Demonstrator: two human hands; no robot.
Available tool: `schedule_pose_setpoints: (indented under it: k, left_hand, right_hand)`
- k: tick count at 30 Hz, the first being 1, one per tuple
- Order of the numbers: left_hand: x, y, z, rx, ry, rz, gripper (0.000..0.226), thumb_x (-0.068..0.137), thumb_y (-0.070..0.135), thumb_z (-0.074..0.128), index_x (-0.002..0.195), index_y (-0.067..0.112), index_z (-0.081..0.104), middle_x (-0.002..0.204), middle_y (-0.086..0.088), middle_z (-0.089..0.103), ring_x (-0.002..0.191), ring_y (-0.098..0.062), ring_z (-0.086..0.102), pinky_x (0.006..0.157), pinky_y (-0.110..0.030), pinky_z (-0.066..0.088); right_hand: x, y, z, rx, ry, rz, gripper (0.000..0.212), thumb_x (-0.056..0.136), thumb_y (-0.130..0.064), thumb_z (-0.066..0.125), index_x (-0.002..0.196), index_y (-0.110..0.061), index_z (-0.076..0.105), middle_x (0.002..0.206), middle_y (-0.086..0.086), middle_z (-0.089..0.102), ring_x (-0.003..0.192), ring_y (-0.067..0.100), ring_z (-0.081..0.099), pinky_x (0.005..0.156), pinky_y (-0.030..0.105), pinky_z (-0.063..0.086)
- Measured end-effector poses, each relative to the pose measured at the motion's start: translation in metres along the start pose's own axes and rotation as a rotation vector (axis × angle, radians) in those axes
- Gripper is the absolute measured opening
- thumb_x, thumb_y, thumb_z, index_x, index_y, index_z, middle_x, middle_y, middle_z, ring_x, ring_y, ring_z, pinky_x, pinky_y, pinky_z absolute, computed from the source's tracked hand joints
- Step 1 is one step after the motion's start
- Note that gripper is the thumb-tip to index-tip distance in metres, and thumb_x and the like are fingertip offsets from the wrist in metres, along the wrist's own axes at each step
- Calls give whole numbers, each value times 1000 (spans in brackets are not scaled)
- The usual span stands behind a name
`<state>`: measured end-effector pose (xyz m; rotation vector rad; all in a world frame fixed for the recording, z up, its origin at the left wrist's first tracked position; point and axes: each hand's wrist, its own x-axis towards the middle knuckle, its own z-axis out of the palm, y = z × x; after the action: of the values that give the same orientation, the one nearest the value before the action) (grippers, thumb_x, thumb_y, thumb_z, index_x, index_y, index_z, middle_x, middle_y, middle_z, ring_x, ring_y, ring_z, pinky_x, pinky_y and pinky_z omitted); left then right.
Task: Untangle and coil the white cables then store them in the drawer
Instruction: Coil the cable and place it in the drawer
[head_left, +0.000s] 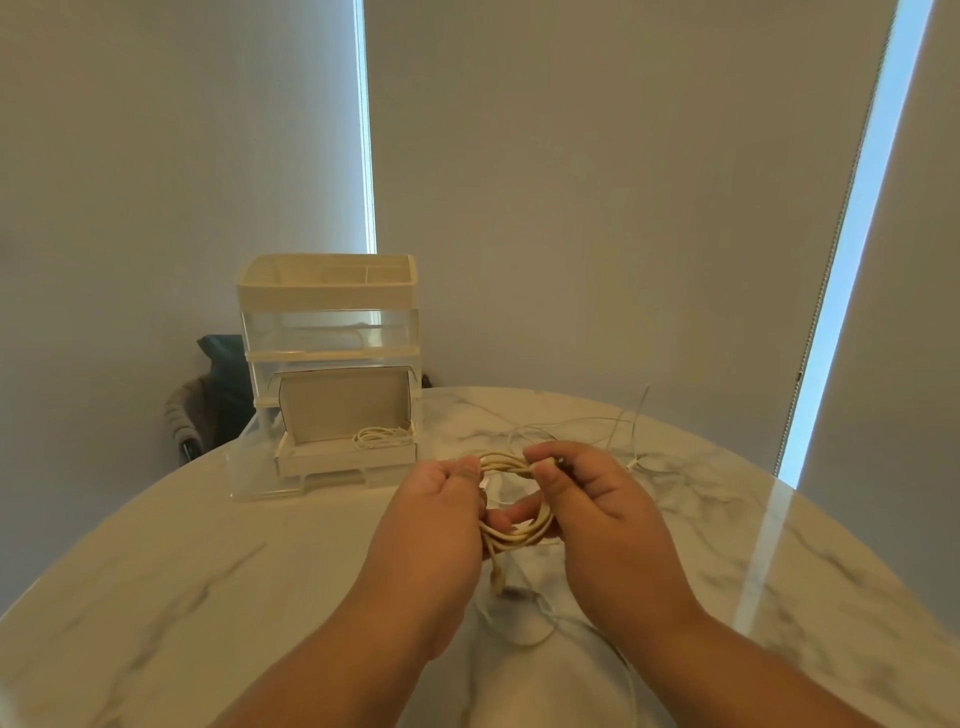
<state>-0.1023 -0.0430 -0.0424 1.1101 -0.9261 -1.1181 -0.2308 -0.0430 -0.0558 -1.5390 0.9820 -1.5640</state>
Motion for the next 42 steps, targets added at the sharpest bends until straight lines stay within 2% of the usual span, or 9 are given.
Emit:
schedule_pose_setpoints:
  k: [7, 10, 15, 18, 22, 26, 31, 38, 42]
  left_hand:
    - [-4, -4, 5, -31, 41, 48, 18, 102, 24, 48, 95, 13, 60, 50, 4, 59, 63, -23, 61, 84, -52, 54]
    - [-1, 0, 0, 74, -57, -24, 14, 101, 17, 49, 98, 10, 60, 64, -5, 68, 69, -23, 68, 79, -49, 60]
    - [-1, 6, -8, 212, -208, -87, 14, 91, 12, 61, 105, 11, 61, 92, -11, 75, 78, -22, 70, 75, -42, 55]
    - [-3, 4, -10, 358, -221, 6, 28, 87, 29, 71, 103, 13, 56, 88, -9, 74, 66, -14, 66, 67, -36, 50]
    - [-3, 2, -10, 610, -182, 203, 17, 95, 38, 58, 97, 22, 53, 74, 2, 62, 65, -12, 55, 63, -34, 46]
    - [-5, 3, -8, 516, -183, 216, 19, 98, 37, 52, 91, 20, 57, 67, 2, 56, 57, -9, 52, 56, -30, 45]
    - [-1, 0, -8, 402, -168, 178, 16, 99, 25, 51, 88, 30, 61, 55, 6, 49, 53, -14, 47, 53, -30, 37]
    - [1, 4, -12, 512, -179, 234, 18, 96, 20, 54, 84, 25, 66, 53, 12, 58, 52, -7, 51, 57, -31, 44]
    - [-3, 5, -11, 570, -223, 285, 5, 93, 32, 62, 89, 29, 65, 61, 22, 64, 53, 7, 54, 57, -19, 40]
  right_hand:
    - [2, 2, 4, 149, 91, 112, 19, 102, -17, 53, 99, -25, 71, 79, 12, 75, 77, 29, 74, 75, 38, 59]
    - [10, 4, -6, 33, 62, 108, 23, 103, -14, 51, 101, -28, 69, 79, 9, 73, 73, 20, 68, 68, 29, 55]
    - [11, 4, -9, -140, -121, 20, 28, 101, -5, 50, 103, -28, 66, 90, -1, 73, 75, 12, 64, 70, 29, 52]
    - [7, 1, -6, -205, -187, -12, 27, 100, -7, 53, 101, -30, 67, 92, -9, 73, 86, 6, 67, 78, 25, 53]
    - [6, -1, -7, -137, -150, -18, 25, 98, -7, 56, 99, -29, 69, 92, -9, 74, 91, 8, 68, 80, 21, 51]
    - [5, -3, -7, -143, -109, -35, 22, 96, -8, 59, 96, -26, 71, 88, -10, 73, 83, 2, 66, 72, 13, 49]
    - [4, -4, -4, -153, -108, -23, 23, 97, -8, 58, 93, -27, 70, 85, -6, 73, 82, 8, 69, 72, 17, 53]
    - [2, -2, -3, -122, -70, 7, 20, 99, -9, 56, 96, -23, 69, 87, -2, 75, 83, 13, 73, 76, 28, 59]
    - [4, -3, -6, -140, -44, -10, 22, 98, -10, 57, 97, -27, 70, 87, -3, 75, 82, 12, 71, 71, 22, 56]
